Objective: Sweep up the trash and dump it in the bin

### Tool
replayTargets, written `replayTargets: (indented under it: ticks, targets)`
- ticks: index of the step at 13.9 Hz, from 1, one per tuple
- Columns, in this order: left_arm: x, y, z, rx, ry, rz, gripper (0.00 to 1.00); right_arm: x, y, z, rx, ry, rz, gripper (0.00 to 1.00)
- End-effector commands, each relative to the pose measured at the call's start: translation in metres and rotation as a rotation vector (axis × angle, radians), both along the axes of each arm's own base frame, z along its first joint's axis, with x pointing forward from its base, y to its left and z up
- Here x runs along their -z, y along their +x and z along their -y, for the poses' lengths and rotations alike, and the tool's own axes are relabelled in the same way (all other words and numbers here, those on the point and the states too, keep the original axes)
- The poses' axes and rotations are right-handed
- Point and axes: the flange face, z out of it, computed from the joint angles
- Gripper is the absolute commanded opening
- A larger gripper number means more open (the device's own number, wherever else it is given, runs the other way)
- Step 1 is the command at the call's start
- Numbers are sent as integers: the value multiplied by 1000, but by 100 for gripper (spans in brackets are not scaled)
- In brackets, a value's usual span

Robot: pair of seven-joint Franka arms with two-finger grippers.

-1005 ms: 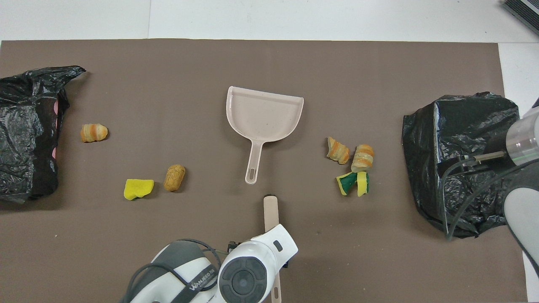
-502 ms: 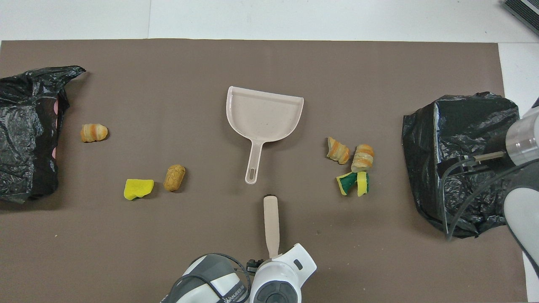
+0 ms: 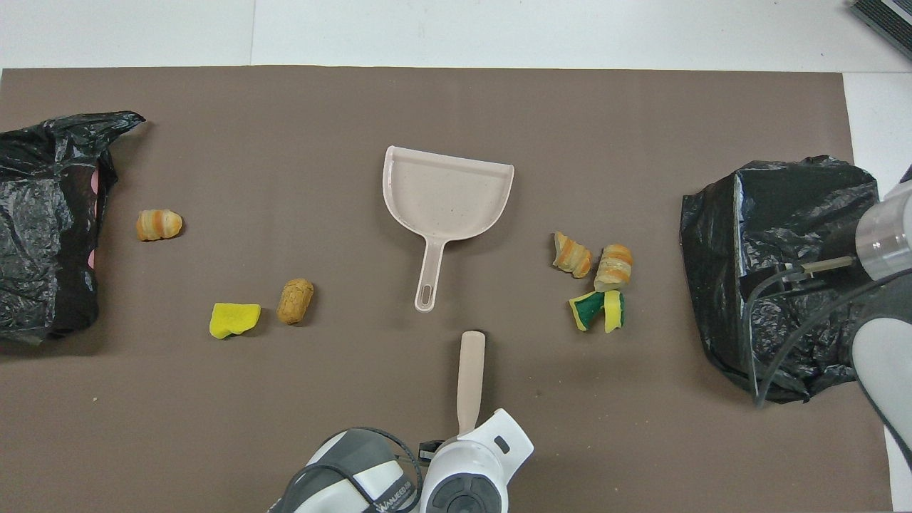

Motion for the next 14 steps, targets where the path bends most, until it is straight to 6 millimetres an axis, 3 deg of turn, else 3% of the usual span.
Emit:
replayTargets:
  ticks: [1, 4, 7, 10, 14]
  targets:
    - [-28, 7, -14, 9, 25, -6, 0, -3, -2, -17, 10, 7, 31, 100]
    - [-65, 21, -42, 43, 19, -15, 0, -2, -1, -42, 70, 45, 39, 100]
    - [-99, 49, -81, 36, 0, -13, 0, 21, 13, -72, 33, 46, 35, 100]
    - [-97, 93, -120, 6, 5, -30, 0, 43, 22, -103, 138, 101, 7, 100]
    - [-84, 150, -194, -54, 0, -47, 0, 70, 43, -193, 238, 66, -29, 100]
